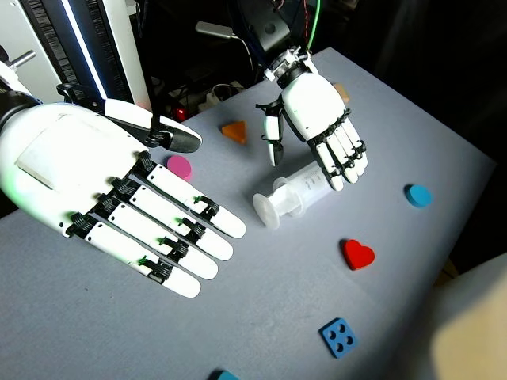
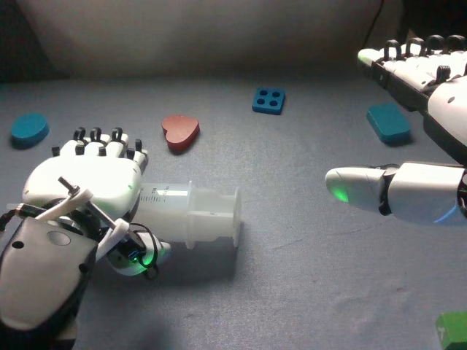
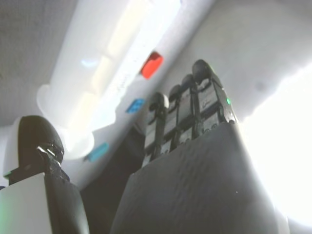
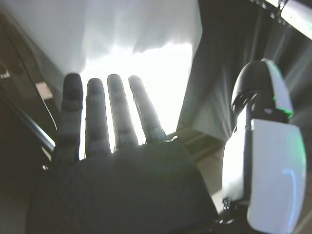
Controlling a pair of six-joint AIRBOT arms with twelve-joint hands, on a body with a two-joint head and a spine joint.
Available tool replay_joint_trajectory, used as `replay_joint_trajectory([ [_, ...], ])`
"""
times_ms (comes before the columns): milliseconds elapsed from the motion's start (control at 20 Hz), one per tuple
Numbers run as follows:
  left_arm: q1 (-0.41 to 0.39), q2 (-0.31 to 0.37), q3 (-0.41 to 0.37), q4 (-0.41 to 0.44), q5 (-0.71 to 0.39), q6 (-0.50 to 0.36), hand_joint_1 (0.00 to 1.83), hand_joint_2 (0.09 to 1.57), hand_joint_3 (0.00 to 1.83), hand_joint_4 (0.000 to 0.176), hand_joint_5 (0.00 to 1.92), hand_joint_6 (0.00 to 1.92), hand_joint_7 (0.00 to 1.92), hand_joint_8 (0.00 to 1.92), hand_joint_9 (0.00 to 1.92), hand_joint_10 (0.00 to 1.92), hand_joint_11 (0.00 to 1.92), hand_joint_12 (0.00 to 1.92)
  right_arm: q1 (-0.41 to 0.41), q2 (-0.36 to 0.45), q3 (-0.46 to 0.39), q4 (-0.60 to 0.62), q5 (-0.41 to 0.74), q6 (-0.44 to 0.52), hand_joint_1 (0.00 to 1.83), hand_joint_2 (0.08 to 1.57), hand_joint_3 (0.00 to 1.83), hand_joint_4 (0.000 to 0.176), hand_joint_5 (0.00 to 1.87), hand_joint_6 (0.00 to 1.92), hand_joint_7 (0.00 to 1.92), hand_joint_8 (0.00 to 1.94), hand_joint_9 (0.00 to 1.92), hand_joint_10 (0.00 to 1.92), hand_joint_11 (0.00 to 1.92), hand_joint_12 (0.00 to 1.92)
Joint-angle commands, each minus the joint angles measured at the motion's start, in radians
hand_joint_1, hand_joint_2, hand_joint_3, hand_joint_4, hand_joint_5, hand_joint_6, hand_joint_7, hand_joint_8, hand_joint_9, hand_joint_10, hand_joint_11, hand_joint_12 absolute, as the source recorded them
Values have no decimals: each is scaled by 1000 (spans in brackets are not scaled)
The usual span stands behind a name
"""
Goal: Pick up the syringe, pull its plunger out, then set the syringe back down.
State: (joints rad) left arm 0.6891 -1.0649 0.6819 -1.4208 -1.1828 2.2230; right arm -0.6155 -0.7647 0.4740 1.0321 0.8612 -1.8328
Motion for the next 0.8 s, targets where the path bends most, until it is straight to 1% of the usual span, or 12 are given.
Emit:
replay_joint_trajectory([
  [0,-3,-8,7,80,-53,1,712,1042,4,0,37,0,9,0,15,0,0,231,6,0,-1,-65,72,10,242,943,0,0,39,1,53,1,38,3,0,283],
  [100,8,-14,18,80,-53,-4,704,1046,4,0,25,1,5,0,4,0,0,219,6,0,-1,-65,72,10,232,946,0,0,28,0,38,0,26,0,0,233],
  [200,20,-24,31,80,-52,-18,710,1044,2,0,32,3,7,1,6,1,0,221,6,0,-1,-65,72,11,265,933,0,0,49,5,60,5,38,3,0,265],
  [250,26,-29,37,83,-51,-25,717,1047,2,0,71,17,11,3,6,1,0,225,6,0,-1,-65,72,11,271,932,0,0,56,5,72,5,49,5,0,301],
  [300,33,-37,47,92,-44,-36,728,1063,3,0,206,26,36,3,9,1,0,209,6,0,-1,-65,72,11,267,934,0,0,53,2,76,4,50,3,0,284],
  [350,38,-44,56,95,-35,-36,733,1064,1,0,170,6,48,3,16,2,0,227,6,0,-1,-65,72,12,264,937,0,0,48,0,77,3,48,2,0,278],
  [400,41,-51,65,97,-31,-36,736,1062,0,0,231,28,52,4,17,2,0,228,6,0,-1,-65,72,12,258,938,1,0,44,0,76,2,48,2,0,275],
  [450,44,-58,73,98,-26,-36,739,1057,0,0,154,5,53,3,16,1,0,229,6,0,-1,-65,72,12,253,941,2,0,44,0,67,0,42,0,0,274],
  [500,47,-64,81,101,-18,-36,752,1040,0,0,96,0,61,3,24,3,0,254,5,0,-1,-65,72,12,253,941,2,0,34,0,40,2,14,3,0,198],
  [600,53,-73,95,113,-10,-48,756,1036,0,0,95,6,66,4,31,5,0,261,5,-1,-1,-65,72,12,254,941,1,0,30,0,27,0,1,0,0,144],
  [650,54,-76,100,113,-5,-48,750,1041,0,0,288,26,79,3,27,2,0,238,4,-1,-1,-65,72,12,253,942,0,0,33,1,39,2,19,4,0,181],
  [750,58,-82,111,115,-3,-48,747,1042,0,0,68,0,68,0,31,2,0,241,4,-1,-1,-65,72,13,254,941,0,0,44,2,60,4,43,6,0,248],
])
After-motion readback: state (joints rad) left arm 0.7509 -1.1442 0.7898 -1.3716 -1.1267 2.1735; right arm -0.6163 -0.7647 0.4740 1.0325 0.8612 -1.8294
